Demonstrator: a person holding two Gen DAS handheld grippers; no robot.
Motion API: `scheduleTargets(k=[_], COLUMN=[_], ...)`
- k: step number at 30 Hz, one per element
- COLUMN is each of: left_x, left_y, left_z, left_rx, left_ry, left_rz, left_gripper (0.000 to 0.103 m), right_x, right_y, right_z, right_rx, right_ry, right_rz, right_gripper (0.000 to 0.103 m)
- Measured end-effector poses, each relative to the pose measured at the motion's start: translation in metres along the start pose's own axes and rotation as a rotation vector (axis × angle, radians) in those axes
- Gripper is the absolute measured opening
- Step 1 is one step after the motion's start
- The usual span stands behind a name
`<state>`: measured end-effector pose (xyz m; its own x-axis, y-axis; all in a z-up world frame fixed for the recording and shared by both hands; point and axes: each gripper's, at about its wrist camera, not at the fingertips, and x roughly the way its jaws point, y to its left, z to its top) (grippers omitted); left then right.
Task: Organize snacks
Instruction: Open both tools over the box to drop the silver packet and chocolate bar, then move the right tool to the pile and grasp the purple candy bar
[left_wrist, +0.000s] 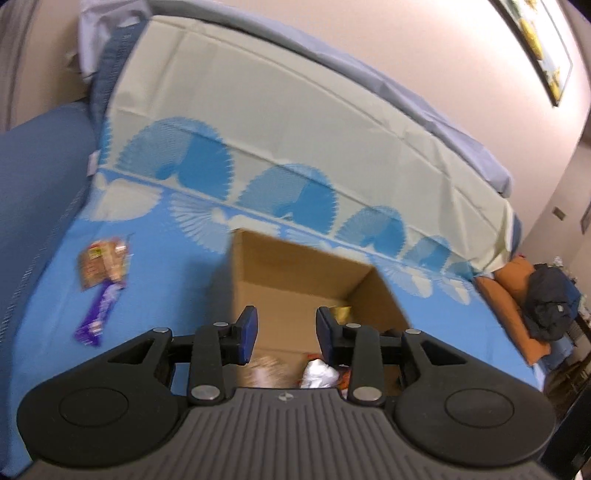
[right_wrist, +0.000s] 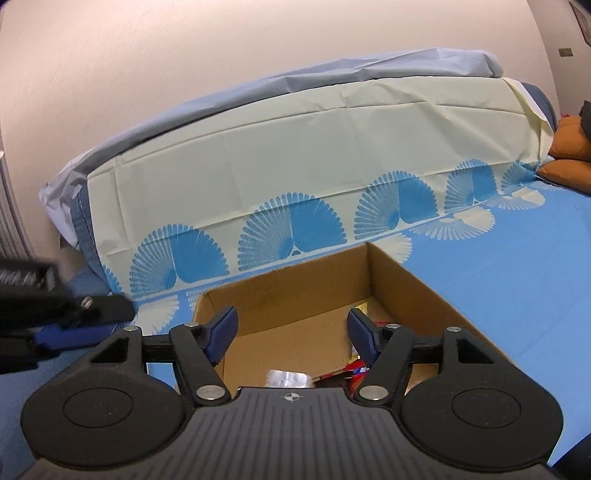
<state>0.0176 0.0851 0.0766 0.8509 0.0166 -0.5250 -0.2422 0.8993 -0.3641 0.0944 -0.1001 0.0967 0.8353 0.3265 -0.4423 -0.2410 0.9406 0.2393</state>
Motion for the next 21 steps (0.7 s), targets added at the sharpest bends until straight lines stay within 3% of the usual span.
scheduleTargets(k=[8,10,13,17,19,21], left_x=[-0.018,-0.023,-0.027,-0.034,-0.035,-0.033], left_y=[0.081,0.101,0.123,0.146,0.156,0.171], left_z=[-0.032,-0.040,-0.053,-0.076,-0.091,-0.090], left_rx=[0.005,0.026,0.112,0.239,0.277,0.185], left_ry=[0.048,0.054,0.056,0.045,0.027,0.035], left_rz=[0.130,0.157,0.188,0.145,0.147,0.138], left_gripper=[0.039,0.039,0.048,0.047,0.038,0.023], right_x=[0.000,-0.002,-0.003,-0.006,-0.009,-0.012], right_y=[0.024,0.031,0.042,0.057,0.065,0.074], right_z=[-0.018,-0.023,-0.030,-0.040,-0.046,-0.050], right_rx=[-0.088,-0.115,-0.148,-0.173,-0.195,-0.215], right_ry=[0.036,0.037,0.046,0.056,0.053,0.052], right_rz=[0.060,0.092,0.146,0.207,0.232,0.256], right_gripper=[0.067,0.061,0.048,0.038,0.036,0.031])
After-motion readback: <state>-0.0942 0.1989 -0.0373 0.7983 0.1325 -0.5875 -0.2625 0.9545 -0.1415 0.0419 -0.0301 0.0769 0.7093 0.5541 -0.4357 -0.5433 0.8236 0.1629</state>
